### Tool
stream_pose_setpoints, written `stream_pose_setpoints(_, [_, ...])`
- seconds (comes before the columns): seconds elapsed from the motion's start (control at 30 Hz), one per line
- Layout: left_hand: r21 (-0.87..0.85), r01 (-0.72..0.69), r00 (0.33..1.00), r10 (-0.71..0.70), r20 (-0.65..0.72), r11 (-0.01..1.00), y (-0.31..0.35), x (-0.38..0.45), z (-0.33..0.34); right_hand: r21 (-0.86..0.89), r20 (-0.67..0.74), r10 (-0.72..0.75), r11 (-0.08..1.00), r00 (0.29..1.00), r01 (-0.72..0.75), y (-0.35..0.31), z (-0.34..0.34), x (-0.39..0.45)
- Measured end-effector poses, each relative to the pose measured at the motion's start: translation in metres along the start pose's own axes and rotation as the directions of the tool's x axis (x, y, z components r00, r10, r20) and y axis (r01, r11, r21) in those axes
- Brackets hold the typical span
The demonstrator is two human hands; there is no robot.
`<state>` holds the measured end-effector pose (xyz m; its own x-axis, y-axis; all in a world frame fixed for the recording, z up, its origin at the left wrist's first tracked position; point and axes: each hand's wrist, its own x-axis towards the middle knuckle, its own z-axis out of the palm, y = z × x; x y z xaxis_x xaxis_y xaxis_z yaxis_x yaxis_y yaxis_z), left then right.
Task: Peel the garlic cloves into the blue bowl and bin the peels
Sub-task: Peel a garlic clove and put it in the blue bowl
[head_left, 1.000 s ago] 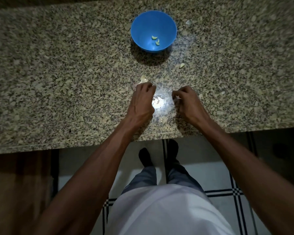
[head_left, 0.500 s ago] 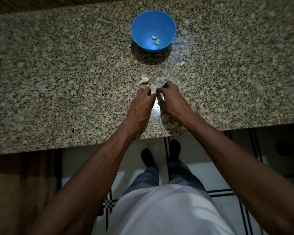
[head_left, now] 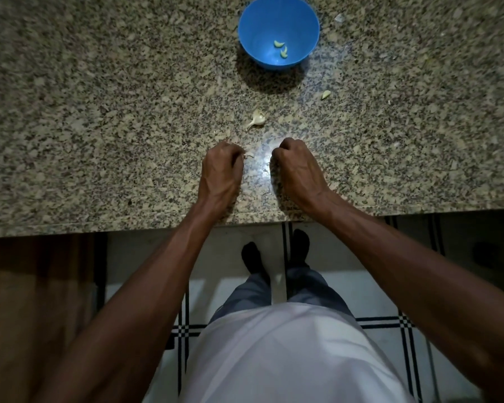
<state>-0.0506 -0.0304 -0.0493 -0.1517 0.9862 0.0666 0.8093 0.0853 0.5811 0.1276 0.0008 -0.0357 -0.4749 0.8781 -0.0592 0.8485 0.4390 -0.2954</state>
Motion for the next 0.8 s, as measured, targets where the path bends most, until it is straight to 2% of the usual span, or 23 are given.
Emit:
stream_pose_setpoints(0.1, [-0.096,0.077,0.997,-0.078,-0.008,0.992,0.007,-0.003,0.001,0.047,0.011,-0.004,0.999,1.0,0.004,-0.001,0.002,-0.002])
stream_pose_setpoints(0.17, [-0.179,0.163,0.986,-0.166,-0.002,0.97,0.011,-0.005,0.001,0.24,0.003,0.088,0.967,0.996,-0.086,0.001,0.0,-0.005])
stream_pose_setpoints(0.2, [-0.216,0.219,0.974,-0.225,-0.003,0.951,0.011,-0.006,0.0,0.393,0.025,0.182,0.902,0.983,-0.177,0.003,-0.002,-0.008])
stream_pose_setpoints(0.27, [-0.259,0.273,0.959,-0.285,-0.009,0.927,0.011,-0.009,-0.003,0.662,0.131,0.357,0.663,0.925,-0.35,0.007,-0.006,-0.013])
stream_pose_setpoints(0.3, [-0.268,0.269,0.959,-0.283,-0.013,0.925,0.01,-0.01,-0.004,0.733,0.176,0.4,0.557,0.899,-0.392,0.01,-0.007,-0.016])
stream_pose_setpoints(0.33, [-0.274,0.259,0.961,-0.274,-0.02,0.926,0.01,-0.012,-0.007,0.764,0.196,0.417,0.502,0.887,-0.405,0.014,-0.009,-0.017])
stream_pose_setpoints(0.4, [-0.277,0.246,0.963,-0.267,-0.042,0.929,0.009,-0.011,-0.011,0.787,0.197,0.413,0.474,0.889,-0.395,0.018,-0.013,-0.016])
stream_pose_setpoints(0.5, [-0.24,0.163,0.982,-0.181,-0.055,0.957,0.008,-0.006,-0.013,0.793,0.225,0.383,0.463,0.896,-0.397,0.017,-0.018,-0.011])
stream_pose_setpoints(0.6, [-0.107,-0.035,0.999,0.036,0.005,0.994,0.01,0.002,-0.009,0.765,0.211,0.371,0.513,0.904,-0.389,0.014,-0.019,-0.006])
stream_pose_setpoints(0.7, [0.054,-0.213,0.973,0.206,0.106,0.976,0.007,0.007,-0.002,0.75,0.211,0.396,0.521,0.894,-0.407,0.011,-0.019,-0.006])
stream_pose_setpoints(0.8, [0.214,-0.309,0.943,0.269,0.197,0.927,0.003,0.006,0.003,0.75,0.231,0.412,0.501,0.881,-0.431,0.013,-0.017,-0.009])
